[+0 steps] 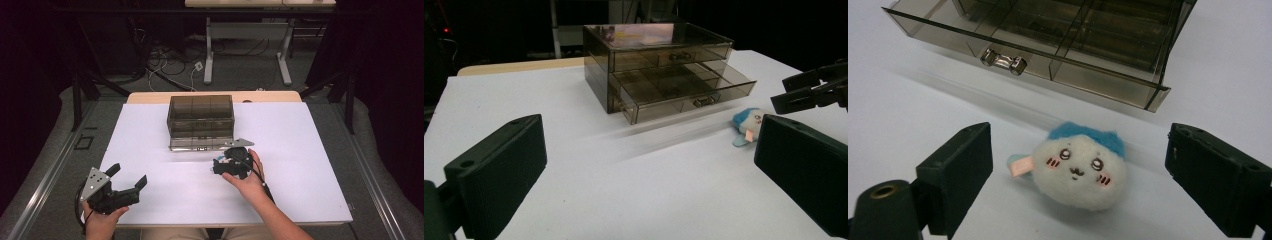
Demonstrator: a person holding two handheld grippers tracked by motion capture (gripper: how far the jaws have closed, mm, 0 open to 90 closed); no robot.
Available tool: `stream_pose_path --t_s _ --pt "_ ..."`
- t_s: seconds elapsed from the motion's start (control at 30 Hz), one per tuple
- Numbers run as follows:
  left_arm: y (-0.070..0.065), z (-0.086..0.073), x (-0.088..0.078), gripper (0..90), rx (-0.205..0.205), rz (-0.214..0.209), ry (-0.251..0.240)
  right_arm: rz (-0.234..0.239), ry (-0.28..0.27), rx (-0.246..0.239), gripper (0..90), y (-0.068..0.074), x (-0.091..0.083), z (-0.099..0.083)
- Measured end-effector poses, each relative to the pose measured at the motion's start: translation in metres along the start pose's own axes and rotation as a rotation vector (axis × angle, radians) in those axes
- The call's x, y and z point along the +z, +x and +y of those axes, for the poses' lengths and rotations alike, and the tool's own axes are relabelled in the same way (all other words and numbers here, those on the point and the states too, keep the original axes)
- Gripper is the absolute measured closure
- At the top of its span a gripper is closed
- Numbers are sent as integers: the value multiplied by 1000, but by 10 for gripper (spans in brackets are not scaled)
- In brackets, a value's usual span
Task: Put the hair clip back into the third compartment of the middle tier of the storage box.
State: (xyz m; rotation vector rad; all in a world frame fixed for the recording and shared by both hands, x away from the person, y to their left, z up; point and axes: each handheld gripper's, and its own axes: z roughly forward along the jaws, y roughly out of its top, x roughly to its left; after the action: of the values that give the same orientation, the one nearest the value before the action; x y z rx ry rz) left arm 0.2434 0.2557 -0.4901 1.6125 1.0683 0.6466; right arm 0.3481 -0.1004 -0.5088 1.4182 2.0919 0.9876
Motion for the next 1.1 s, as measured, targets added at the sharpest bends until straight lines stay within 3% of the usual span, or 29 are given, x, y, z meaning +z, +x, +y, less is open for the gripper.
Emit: stream_pose_path --t_s 0.57,0.93,1.1 --pt "0 0 1 4 4 -4 5 -26 149 50 130 -2 22 6" --pt "0 -1 1 4 3 -7 7 -60 187 73 138 -3 35 6" --pt "0 -1 1 4 7 -4 9 -47 205 84 148 -6 37 6"
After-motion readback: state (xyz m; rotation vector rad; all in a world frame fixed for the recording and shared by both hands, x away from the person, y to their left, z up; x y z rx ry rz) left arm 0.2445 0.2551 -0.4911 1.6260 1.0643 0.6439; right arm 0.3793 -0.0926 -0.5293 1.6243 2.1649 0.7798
